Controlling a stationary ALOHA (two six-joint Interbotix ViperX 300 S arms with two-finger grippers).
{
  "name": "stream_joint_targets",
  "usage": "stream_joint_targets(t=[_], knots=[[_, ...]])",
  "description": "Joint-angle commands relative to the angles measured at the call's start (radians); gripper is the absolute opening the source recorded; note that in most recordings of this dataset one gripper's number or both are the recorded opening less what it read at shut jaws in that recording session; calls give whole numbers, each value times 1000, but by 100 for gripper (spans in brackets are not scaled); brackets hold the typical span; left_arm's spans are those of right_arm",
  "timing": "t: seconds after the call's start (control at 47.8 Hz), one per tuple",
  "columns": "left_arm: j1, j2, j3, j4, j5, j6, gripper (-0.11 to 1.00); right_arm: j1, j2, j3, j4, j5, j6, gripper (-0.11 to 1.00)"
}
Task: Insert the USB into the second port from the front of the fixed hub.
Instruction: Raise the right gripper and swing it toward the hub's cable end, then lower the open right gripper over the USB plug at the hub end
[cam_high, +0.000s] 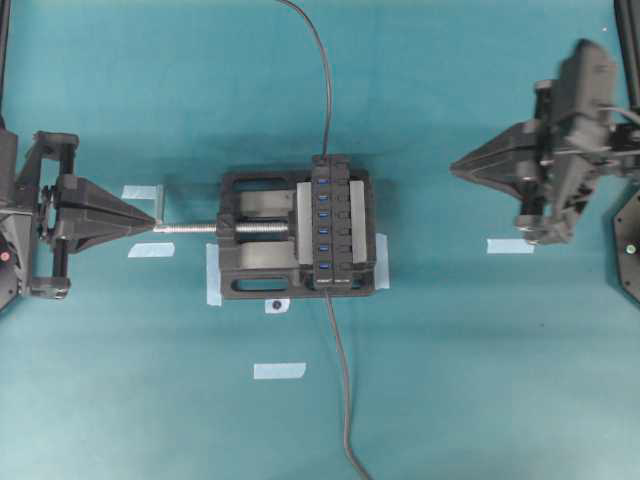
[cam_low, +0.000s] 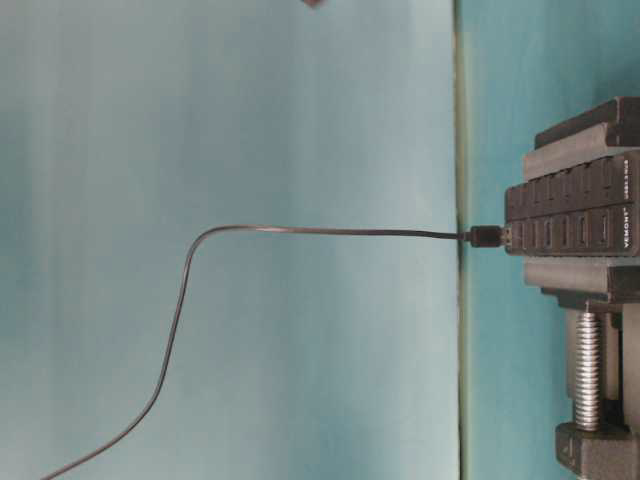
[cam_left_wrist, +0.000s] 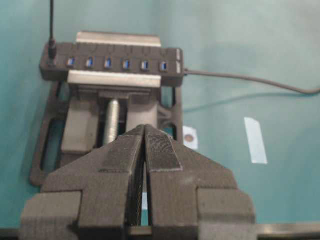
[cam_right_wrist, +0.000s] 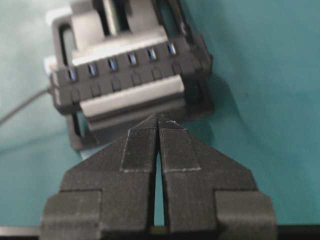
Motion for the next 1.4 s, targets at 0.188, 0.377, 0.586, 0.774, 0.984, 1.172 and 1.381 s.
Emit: stream_joint_targets(t=[0.188,0.377,0.586,0.774,0.984,1.172,1.381], knots=[[2,15,-25,2,3,-2,0,-23,87,-89,-15,38,2,2],[2,34,-28,2,3,-3,0,-35,147,-123,-20,43,-2,2],[2,49,-31,2,3,-5,0,-48,219,-161,-26,41,-12,2],[5,51,-29,2,3,-8,0,-49,284,-199,-28,38,-44,2],[9,51,-28,2,3,-11,0,-60,362,-259,-28,46,-83,2],[8,52,-29,2,3,-11,0,-67,420,-307,-28,55,-110,2],[8,58,-29,2,3,-11,0,-72,476,-345,-28,54,-129,2]])
